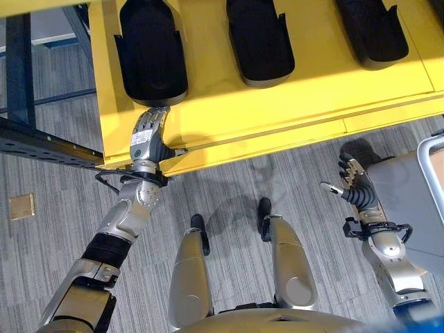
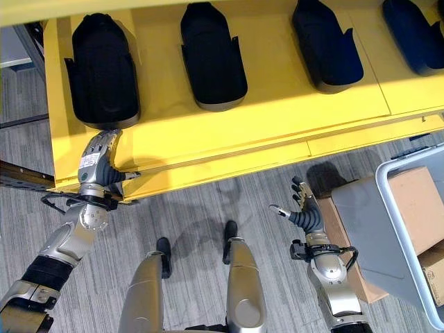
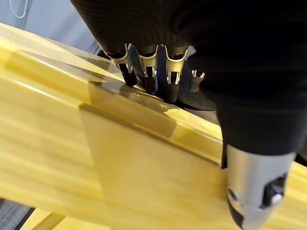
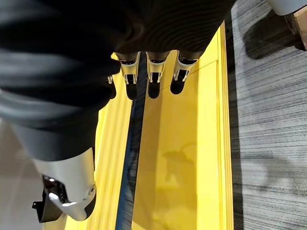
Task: Move parts from the plastic box to the shelf.
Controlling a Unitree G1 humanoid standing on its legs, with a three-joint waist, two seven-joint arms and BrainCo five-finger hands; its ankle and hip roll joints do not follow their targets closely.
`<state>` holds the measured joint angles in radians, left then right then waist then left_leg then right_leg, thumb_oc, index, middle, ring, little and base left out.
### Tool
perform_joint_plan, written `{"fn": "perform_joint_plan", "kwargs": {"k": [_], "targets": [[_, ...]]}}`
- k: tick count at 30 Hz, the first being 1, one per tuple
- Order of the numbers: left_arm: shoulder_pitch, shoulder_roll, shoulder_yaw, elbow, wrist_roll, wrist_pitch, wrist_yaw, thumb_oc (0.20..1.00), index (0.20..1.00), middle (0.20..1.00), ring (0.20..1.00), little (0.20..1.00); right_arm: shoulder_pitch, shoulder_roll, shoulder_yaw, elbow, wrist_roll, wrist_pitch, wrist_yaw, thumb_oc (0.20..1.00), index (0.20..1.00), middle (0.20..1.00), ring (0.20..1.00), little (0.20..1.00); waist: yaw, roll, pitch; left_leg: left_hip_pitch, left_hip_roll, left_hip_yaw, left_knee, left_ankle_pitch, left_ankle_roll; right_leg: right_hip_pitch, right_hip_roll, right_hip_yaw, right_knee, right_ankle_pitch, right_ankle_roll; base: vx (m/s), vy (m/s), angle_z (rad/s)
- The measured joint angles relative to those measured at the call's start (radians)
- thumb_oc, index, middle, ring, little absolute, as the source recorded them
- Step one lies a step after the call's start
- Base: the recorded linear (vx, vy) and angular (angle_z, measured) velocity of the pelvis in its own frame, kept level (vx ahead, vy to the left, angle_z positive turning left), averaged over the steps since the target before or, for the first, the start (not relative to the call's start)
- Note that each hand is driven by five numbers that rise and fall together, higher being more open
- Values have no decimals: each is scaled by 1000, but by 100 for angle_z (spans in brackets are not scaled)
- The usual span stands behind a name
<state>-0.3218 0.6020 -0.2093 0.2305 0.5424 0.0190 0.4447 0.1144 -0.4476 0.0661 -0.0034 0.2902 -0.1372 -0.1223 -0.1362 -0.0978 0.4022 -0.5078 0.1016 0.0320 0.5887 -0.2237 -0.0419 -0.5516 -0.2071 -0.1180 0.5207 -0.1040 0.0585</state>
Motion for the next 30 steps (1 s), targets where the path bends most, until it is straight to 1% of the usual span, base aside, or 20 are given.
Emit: {"fn": "perform_joint_plan", "kwargs": {"k": [5, 19, 25, 26, 27, 29, 30], "targets": [[-2, 6, 1, 8, 0, 14, 0, 1000, 1000, 1000, 1000, 1000, 2, 0, 12, 0, 0, 0, 2, 1000, 1000, 1000, 1000, 1000, -11, 0, 0, -1, 2, 3, 11, -9, 7, -1, 0, 3, 4, -4, -2, -2, -2, -1], [1, 4, -1, 10, -6, 12, -2, 1000, 1000, 1000, 1000, 1000, 2, 0, 19, 0, 0, 0, 5, 1000, 1000, 1000, 1000, 1000, -10, 0, -1, -1, 2, 7, 14, -8, 4, -2, 0, 6, 4, -1, -5, 0, 0, 0], [29, 2, 17, -4, -50, -35, -13, 1000, 1000, 1000, 1000, 1000, 1, 0, 18, 0, 0, 0, 6, 1000, 1000, 1000, 1000, 1000, -7, 2, -3, 2, 2, 7, 12, -7, 2, 2, 0, 6, 4, 2, 0, 0, 0, 0], [37, 1, 17, -10, -54, -42, -28, 1000, 1000, 1000, 1000, 1000, 1, 0, 18, 0, 0, 0, 6, 1000, 1000, 1000, 1000, 1000, -5, 3, -6, 3, 1, 6, 11, -7, 2, 4, 0, 6, 4, 2, 0, 0, 0, 0], [77, -1, 29, -60, -131, -59, -71, 1000, 1000, 1000, 1000, 1000, 1, 0, 18, 0, 1, 2, 8, 1000, 1000, 1000, 1000, 1000, 0, 3, -7, 12, 1, 6, 7, -7, 2, 12, 0, 5, 4, 2, 1, 0, 0, 0], [114, -23, 35, -83, -210, -91, -100, 1000, 1000, 1000, 1000, 1000, 2, 0, 18, 0, 1, 5, 14, 1000, 1000, 1000, 1000, 1000, 6, 5, -7, 36, 0, 7, -2, -7, 2, 34, -1, 4, 1, 1, 1, 0, 0, 0], [162, -58, 36, -100, -301, -126, -135, 1000, 1000, 1000, 1000, 1000, 4, 0, 18, 0, 1, 6, 26, 1000, 1000, 1000, 1000, 1000, 16, 11, -22, 55, -1, 6, -15, -7, 2, 52, -2, 2, -7, -1, 2, 1, -31, 4]]}}
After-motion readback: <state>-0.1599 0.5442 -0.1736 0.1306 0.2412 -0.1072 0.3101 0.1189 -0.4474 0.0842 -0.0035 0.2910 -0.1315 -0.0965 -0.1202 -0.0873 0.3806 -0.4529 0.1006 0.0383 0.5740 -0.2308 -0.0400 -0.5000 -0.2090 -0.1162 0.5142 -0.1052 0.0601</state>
